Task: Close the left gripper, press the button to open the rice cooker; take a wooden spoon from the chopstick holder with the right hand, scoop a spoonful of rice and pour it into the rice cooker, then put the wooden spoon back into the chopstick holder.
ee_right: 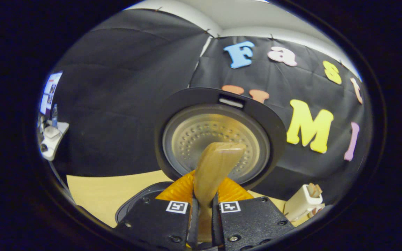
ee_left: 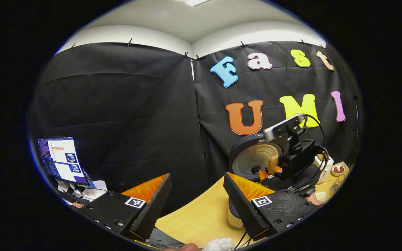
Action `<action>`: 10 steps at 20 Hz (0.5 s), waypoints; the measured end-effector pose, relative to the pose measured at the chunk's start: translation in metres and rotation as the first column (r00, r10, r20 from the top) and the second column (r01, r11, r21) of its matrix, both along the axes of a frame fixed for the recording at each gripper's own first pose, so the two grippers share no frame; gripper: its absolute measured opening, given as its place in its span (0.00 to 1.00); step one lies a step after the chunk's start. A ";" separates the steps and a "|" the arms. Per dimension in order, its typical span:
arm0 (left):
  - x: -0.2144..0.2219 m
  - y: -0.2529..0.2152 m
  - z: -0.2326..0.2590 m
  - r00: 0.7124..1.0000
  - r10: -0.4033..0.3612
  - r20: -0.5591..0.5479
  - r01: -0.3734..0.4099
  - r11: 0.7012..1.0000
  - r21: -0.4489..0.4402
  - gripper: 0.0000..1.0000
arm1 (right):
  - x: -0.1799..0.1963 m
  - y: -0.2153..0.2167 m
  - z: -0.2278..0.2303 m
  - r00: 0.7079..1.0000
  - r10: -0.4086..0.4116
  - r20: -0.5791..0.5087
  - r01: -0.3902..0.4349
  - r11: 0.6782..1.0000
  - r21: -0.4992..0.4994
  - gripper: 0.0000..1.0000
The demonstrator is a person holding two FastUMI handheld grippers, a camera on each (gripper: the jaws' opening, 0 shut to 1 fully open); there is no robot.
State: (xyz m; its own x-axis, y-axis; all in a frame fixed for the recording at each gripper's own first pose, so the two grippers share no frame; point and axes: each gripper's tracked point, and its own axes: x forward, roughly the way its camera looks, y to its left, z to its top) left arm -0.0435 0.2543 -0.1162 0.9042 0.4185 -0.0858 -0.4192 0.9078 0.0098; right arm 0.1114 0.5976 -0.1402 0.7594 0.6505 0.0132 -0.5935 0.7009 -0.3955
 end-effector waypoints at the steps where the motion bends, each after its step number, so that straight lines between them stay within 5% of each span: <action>1: 0.000 0.000 -0.001 1.000 0.003 -0.002 -0.003 1.000 -0.002 0.95 | -0.005 0.000 0.001 1.000 0.012 0.009 -0.012 1.000 -0.016 0.20; 5: -0.003 0.000 0.002 1.000 0.003 0.000 -0.003 1.000 0.003 0.90 | -0.011 0.002 0.002 1.000 0.023 0.011 -0.023 0.999 -0.025 0.20; 10: -0.006 -0.001 0.002 1.000 0.008 -0.005 -0.008 1.000 -0.002 0.95 | -0.013 -0.002 0.014 0.995 0.053 -0.084 -0.044 0.994 0.099 0.20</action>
State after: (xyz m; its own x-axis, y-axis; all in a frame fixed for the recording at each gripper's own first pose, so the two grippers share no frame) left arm -0.0498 0.2537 -0.1145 0.9003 0.4256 -0.0909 -0.4266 0.9044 0.0097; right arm 0.0982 0.5956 -0.1261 0.7280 0.6855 0.0133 -0.6569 0.7029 -0.2727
